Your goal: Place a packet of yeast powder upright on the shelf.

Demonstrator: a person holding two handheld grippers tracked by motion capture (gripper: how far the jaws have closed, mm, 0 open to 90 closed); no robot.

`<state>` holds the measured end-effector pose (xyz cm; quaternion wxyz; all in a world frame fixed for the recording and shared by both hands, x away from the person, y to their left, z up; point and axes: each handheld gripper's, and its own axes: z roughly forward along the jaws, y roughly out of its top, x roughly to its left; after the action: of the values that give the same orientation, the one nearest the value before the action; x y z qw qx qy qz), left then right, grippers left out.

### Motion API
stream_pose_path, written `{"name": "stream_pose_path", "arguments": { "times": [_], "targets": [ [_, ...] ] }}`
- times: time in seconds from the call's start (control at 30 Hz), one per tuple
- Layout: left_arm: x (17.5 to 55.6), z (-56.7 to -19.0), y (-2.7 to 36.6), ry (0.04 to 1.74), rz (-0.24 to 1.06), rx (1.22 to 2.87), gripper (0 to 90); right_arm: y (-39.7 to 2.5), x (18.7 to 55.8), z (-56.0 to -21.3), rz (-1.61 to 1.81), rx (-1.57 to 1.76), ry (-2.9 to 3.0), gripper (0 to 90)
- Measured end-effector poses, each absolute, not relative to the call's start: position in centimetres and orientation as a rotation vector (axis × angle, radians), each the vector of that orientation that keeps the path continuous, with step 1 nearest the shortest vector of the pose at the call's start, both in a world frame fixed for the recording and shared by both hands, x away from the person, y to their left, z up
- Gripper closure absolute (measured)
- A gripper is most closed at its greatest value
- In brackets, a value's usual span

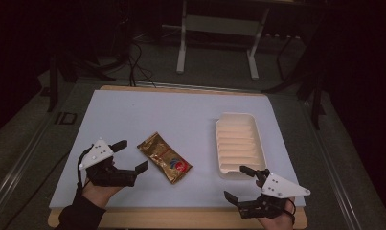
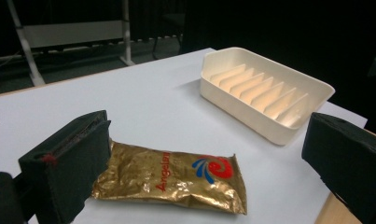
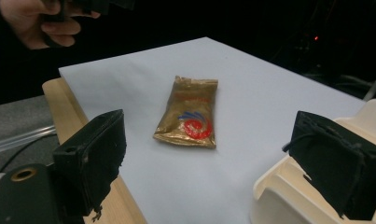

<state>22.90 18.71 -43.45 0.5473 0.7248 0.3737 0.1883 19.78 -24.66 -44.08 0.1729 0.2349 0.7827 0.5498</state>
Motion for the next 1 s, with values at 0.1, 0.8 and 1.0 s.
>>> {"name": "stream_pose_path", "arguments": {
  "times": [0.1, 0.8, 1.0],
  "targets": [
    [24.2, -43.8, 18.5, 0.909, 0.474, 1.737, 1.7, -24.7, 20.1, -44.3, 1.569, 0.685, 2.235, 10.9],
    [31.1, -48.5, 17.5, 1.031, 0.401, 1.81, 6.3, -25.0, 20.0, -44.3, 1.572, 0.684, 2.211, 12.2],
    [32.4, -49.8, 18.1, 1.092, 0.419, 1.807, 9.5, -25.1, 20.0, -44.3, 1.568, 0.681, 2.209, 12.3]
  ]
}}
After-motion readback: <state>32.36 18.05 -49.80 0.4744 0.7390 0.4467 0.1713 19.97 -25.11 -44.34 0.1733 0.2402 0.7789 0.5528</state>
